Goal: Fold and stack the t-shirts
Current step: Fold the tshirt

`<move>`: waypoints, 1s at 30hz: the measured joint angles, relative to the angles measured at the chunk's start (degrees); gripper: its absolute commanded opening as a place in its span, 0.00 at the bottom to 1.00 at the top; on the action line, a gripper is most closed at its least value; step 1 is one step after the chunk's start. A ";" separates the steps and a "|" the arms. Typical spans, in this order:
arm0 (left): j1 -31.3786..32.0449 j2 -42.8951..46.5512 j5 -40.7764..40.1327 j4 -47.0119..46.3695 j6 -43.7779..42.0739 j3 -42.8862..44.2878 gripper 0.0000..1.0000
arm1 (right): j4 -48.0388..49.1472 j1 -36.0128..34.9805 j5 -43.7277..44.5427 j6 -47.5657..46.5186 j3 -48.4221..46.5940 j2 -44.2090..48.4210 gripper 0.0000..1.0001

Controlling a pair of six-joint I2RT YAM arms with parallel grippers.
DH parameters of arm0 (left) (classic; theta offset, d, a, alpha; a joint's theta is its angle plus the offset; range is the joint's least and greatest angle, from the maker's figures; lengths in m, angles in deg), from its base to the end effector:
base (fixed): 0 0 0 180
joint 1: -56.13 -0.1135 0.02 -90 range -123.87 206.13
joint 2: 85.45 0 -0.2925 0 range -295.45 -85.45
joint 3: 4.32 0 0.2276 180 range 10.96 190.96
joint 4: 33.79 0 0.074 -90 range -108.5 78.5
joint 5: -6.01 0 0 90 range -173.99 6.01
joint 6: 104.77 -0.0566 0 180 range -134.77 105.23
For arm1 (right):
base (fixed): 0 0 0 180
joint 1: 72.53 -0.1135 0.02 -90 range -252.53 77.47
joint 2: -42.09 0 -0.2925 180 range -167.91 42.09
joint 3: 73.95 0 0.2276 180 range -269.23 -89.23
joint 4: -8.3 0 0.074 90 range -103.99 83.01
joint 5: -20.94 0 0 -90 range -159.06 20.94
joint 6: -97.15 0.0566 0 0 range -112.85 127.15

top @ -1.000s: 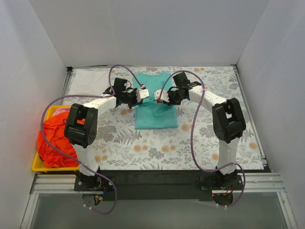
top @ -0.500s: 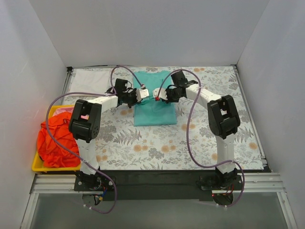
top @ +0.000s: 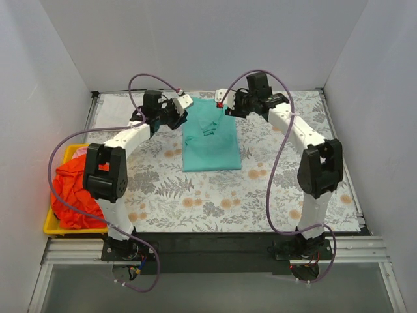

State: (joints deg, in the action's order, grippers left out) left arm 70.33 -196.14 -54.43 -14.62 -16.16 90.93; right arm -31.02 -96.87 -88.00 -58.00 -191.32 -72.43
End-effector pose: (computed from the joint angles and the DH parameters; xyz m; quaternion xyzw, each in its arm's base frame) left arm 0.4237 -0.1360 0.2565 0.2336 0.8321 -0.2746 0.4214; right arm 0.4218 0.2110 0.3151 -0.6726 0.5734 -0.0172 0.4675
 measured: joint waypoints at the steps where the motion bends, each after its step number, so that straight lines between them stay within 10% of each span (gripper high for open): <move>1: -0.31 2.08 1.05 0.48 0.83 -1.09 0.31 | -0.22 0.11 -0.59 0.59 1.22 2.43 0.45; 6: -0.17 10.82 8.46 4.42 5.16 -6.60 0.31 | -2.01 -1.27 -3.76 3.76 9.20 12.37 0.28; 30: 6.43 11.08 8.57 11.82 -7.65 -26.08 0.33 | -5.57 -6.01 -4.72 2.32 31.85 8.02 0.29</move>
State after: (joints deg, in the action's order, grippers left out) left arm 76.75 -185.06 -45.86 -2.80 -23.81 64.85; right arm -36.60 -102.88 -92.72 -55.68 -159.47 -64.41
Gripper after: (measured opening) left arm 0.341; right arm 0.293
